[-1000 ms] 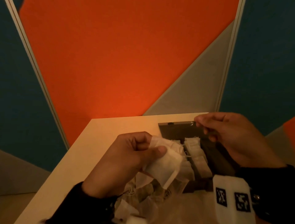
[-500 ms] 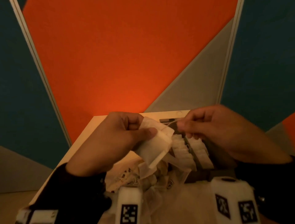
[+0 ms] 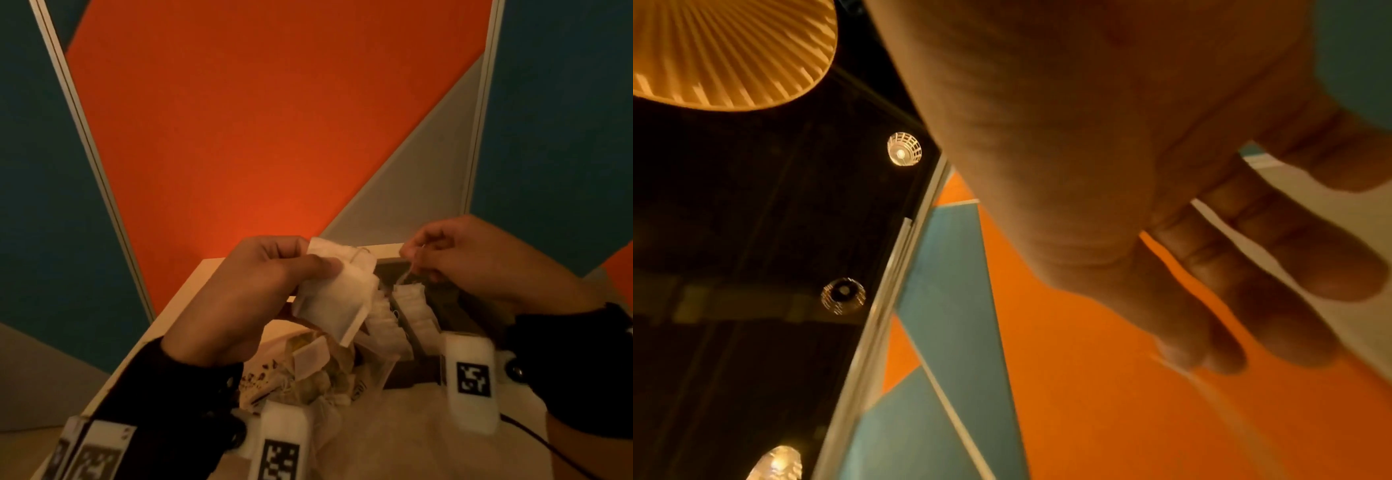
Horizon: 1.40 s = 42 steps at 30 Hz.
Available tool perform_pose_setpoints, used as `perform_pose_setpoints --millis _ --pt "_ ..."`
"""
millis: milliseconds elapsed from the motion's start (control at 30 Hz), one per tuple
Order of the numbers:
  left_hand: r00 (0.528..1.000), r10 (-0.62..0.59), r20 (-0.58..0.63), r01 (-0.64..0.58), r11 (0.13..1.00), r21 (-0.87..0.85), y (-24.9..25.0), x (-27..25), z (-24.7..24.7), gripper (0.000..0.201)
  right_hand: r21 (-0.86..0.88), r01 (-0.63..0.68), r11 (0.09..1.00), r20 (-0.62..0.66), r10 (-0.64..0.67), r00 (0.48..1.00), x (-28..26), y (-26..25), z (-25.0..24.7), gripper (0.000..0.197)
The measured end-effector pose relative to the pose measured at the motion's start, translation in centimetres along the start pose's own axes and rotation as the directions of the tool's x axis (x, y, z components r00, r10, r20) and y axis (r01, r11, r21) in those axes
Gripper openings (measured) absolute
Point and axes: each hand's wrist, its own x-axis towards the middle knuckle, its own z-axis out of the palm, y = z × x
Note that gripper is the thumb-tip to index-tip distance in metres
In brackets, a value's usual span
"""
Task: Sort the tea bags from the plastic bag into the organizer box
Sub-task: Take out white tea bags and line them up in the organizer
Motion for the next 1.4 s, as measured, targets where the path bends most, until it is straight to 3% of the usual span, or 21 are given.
perform_pose_setpoints --millis 67,200,400,533,1033,1233,1400 --pt "0.998 0.022 -0.051 -0.022 1.0 -0.016 0.1 0.1 0.0 0.014 0.074 0.056 0.996 -0.002 -0.056 0.998 -1.2 -1.4 -0.3 0.019" --pt "0.991 0.068 -0.115 -0.072 0.997 -0.033 0.0 0.4 -0.3 0.033 0.163 0.154 0.975 0.14 -0.177 0.974 -3.5 -4.1 0.6 0.045" --pt "0.994 0.052 -0.094 -0.057 0.998 -0.041 0.1 0.2 -0.3 0.026 0.173 0.205 0.963 0.002 -0.209 0.978 -2.4 -3.9 2.8 0.018" --pt "0.997 0.045 -0.066 -0.047 0.998 -0.035 0.1 0.1 -0.3 0.036 0.185 0.164 0.969 0.041 -0.174 0.984 -2.3 -3.5 2.4 0.017" --pt "0.997 0.073 0.021 -0.074 0.997 0.023 0.1 -0.2 0.2 0.031 0.265 0.122 0.957 0.049 -0.14 0.989 -2.0 -3.5 2.1 0.03" --pt "0.996 0.074 0.058 -0.078 0.994 0.073 0.1 -0.2 0.1 0.032 0.238 0.169 0.956 0.049 -0.186 0.981 -1.9 -3.2 2.2 0.009" --pt "0.994 0.112 0.007 -0.111 0.981 0.159 -0.3 0.0 0.1 0.029 0.257 0.189 0.948 0.059 -0.211 0.976 -1.8 -2.9 2.1 0.012"
